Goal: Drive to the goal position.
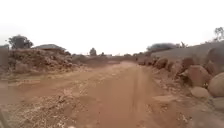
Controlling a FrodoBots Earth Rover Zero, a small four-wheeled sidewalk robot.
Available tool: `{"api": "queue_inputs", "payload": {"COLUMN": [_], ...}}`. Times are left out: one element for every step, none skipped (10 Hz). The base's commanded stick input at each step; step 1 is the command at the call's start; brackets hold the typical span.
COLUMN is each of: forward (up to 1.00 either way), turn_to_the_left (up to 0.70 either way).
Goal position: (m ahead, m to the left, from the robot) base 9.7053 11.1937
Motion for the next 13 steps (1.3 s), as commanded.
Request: {"api": "queue_inputs", "payload": {"forward": [0.50,0.50,0.50,0.50,0.50,0.50,0.50,0.50,0.50,0.50,0.50,0.50,0.50], "turn_to_the_left": [0.50,0.39,0.00,0.00,0.00,0.00,0.00,0.00,0.00,0.00,0.00,0.00,0.00]}}
